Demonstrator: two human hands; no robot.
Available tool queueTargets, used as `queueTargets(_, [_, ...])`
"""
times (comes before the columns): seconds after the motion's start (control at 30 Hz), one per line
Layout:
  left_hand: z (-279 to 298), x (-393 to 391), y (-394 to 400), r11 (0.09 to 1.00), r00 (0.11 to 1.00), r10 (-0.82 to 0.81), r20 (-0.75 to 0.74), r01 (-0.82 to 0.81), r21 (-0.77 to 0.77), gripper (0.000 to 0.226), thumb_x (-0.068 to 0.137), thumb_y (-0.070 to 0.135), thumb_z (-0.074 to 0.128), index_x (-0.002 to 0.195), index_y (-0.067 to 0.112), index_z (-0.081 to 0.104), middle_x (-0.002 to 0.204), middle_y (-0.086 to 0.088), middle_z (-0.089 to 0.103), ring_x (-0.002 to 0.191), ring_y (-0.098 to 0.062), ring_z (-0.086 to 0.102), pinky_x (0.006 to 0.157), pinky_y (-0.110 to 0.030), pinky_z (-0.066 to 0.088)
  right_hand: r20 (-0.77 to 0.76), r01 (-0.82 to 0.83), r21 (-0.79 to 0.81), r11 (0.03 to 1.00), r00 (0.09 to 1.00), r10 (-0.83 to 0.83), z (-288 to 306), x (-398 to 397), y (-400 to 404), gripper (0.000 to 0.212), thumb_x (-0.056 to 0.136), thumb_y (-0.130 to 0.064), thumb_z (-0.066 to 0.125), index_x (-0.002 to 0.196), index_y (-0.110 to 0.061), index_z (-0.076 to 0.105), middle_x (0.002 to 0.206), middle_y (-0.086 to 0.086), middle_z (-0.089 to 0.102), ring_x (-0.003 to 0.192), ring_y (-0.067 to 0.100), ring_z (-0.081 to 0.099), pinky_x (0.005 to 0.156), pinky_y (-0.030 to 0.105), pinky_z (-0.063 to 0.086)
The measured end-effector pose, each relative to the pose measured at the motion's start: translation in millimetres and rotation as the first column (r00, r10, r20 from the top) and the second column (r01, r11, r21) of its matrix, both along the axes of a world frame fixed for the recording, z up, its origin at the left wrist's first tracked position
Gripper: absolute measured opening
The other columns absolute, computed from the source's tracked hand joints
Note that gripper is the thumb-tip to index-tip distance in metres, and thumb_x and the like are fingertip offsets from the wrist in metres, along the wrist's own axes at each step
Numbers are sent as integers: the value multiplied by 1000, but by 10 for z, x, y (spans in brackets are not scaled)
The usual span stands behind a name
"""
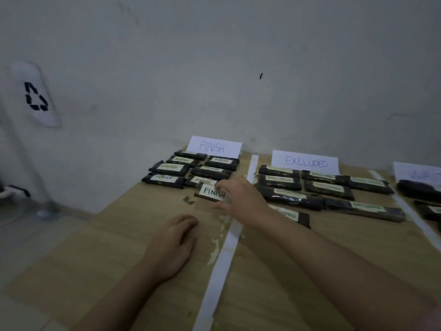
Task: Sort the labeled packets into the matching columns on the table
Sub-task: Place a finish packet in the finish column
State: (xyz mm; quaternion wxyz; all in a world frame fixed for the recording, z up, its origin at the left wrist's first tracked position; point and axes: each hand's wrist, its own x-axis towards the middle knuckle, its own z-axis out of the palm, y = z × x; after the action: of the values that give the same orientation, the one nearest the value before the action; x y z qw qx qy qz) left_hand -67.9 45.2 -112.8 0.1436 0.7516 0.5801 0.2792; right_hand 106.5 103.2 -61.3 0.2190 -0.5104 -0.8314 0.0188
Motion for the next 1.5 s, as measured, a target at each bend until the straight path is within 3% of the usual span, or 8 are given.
queueTargets(0.2, [-55,-18,30,997,999,-6,-47,9,71,60,75,48,33,122,17,56,127,7,51,115,-9,48,95,-16,32,57,39,-85,996,998,-34,-243,-408,347,43,84,-37,63,117,-10,59,117,11,55,113,27,45,92,39,42])
queueTargets(0.4, [-50,-18,27,995,998,0,-64,7,101,57,77,44,35,121,16,57,127,4,53,113,-11,49,91,-16,31,191,26,-43,999,982,-17,-253,-382,402,49,85,-47,56,125,-18,55,122,7,50,114,26,43,90,39,40])
queueTargets(0.53, [-28,-16,34,993,994,5,-109,7,115,39,89,28,50,126,16,54,131,4,51,118,-12,46,96,-19,32,134,-98,-151,984,984,118,6,-39,211,43,88,-34,58,126,-15,54,122,7,55,112,23,50,93,39,42])
queueTargets(0.8, [297,584,-113,960,969,-205,-135,226,165,36,87,31,48,122,22,55,124,4,56,114,-16,51,90,-29,41,-17,-95,-180,979,995,94,399,1040,-599,20,87,-19,62,104,-15,70,101,-3,71,86,-1,60,79,12,46])
queueTargets(1.03, [369,1437,-486,864,866,-467,-181,490,114,34,91,34,47,123,23,53,126,7,54,117,-13,48,94,-28,38,6,26,-206,978,1000,-26,241,1761,-1297,17,86,-18,63,101,-17,71,94,-7,70,77,-10,57,72,3,42])
queueTargets(1.23, [299,1936,-909,879,836,-474,-276,470,-83,48,80,62,50,107,24,61,95,3,58,91,-17,53,79,-35,44,19,87,-218,972,996,-85,141,2169,-1696,17,87,-18,61,100,-18,71,97,-7,70,86,0,60,77,14,48])
queueTargets(1.4, [317,2049,-908,836,881,-469,52,462,-297,27,75,33,72,96,15,71,78,4,62,72,-10,55,58,-17,39,1,80,-234,969,997,-82,64,2272,-1795,17,86,-21,62,101,-19,71,97,-8,67,87,-2,57,73,3,39])
queueTargets(1.5, [362,2021,-840,828,907,-333,257,412,-381,24,76,15,72,100,17,68,87,6,62,76,-6,57,58,-10,42,-29,74,-194,978,996,-81,47,2257,-1803,22,86,-22,62,107,-20,67,104,-6,64,93,2,55,75,1,35])
